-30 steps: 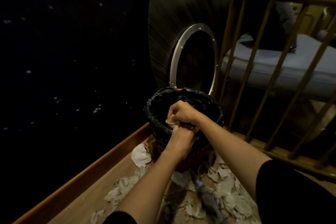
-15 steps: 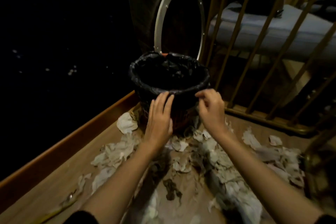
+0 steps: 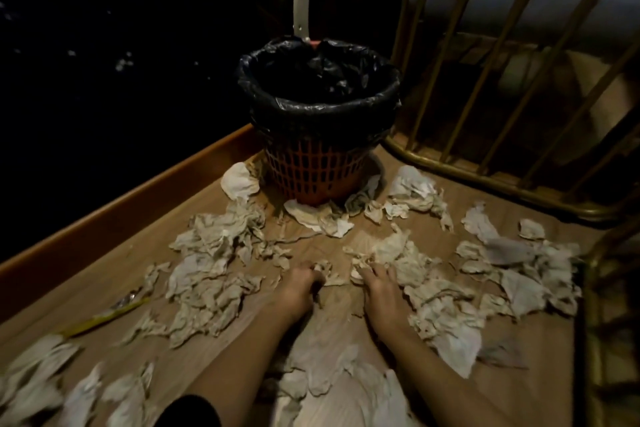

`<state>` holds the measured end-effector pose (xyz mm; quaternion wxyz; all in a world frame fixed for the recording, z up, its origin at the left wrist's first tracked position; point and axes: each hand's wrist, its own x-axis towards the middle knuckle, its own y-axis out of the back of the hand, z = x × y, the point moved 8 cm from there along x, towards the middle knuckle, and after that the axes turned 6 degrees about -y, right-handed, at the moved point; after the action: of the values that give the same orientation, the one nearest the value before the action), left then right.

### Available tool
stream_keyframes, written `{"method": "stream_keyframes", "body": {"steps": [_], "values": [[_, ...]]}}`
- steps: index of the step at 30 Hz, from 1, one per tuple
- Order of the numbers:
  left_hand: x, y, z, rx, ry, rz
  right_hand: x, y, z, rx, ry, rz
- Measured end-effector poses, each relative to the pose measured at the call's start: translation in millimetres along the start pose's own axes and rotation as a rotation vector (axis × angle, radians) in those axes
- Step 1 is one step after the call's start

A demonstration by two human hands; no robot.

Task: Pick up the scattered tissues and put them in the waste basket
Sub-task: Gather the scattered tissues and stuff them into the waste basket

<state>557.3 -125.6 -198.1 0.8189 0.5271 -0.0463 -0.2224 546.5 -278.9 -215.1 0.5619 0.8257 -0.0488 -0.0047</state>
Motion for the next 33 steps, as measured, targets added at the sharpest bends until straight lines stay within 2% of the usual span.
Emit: {"method": "stream_keyframes", "body": {"steps": [3, 7, 11, 14, 17, 19, 21, 24, 27, 30, 33], "values": [[-20, 15, -3, -0.05, 0.011, 0.101, -5, 1, -8, 0.126, 0.017, 0.0], [-53, 68, -31, -0.092, 0.065, 0.418, 14, 7, -66, 0.212, 0.178, -0.082], [-72, 105, -100, 0.02, 0.252, 0.583, 36, 15, -148, 0.263, 0.35, -0.097], [-71, 117, -139, 0.048, 0.349, 0.519, 55, -9, -186, 0.117, 0.356, -0.264], [-63, 99, -169, 0.063, 0.458, 0.166, 56, -55, -190, -0.031, 0.329, -0.506], [-61, 84, -181, 0.074, 0.473, 0.001, 50, -72, -189, -0.06, 0.34, -0.478], [-58, 71, -190, 0.094, 0.45, -0.047, 42, -74, -189, -0.042, 0.371, -0.346], [-52, 72, -190, 0.086, 0.4, 0.104, 28, -72, -187, 0.082, 0.384, -0.244], [-52, 81, -175, 0.008, 0.318, 0.25, 28, -72, -182, 0.144, 0.372, -0.226], [-69, 88, -175, -0.058, 0.357, 0.298, 41, -61, -184, 0.255, 0.312, -0.255], [-106, 103, -181, -0.109, 0.395, 0.495, 39, -40, -199, 0.384, 0.272, -0.264]]}}
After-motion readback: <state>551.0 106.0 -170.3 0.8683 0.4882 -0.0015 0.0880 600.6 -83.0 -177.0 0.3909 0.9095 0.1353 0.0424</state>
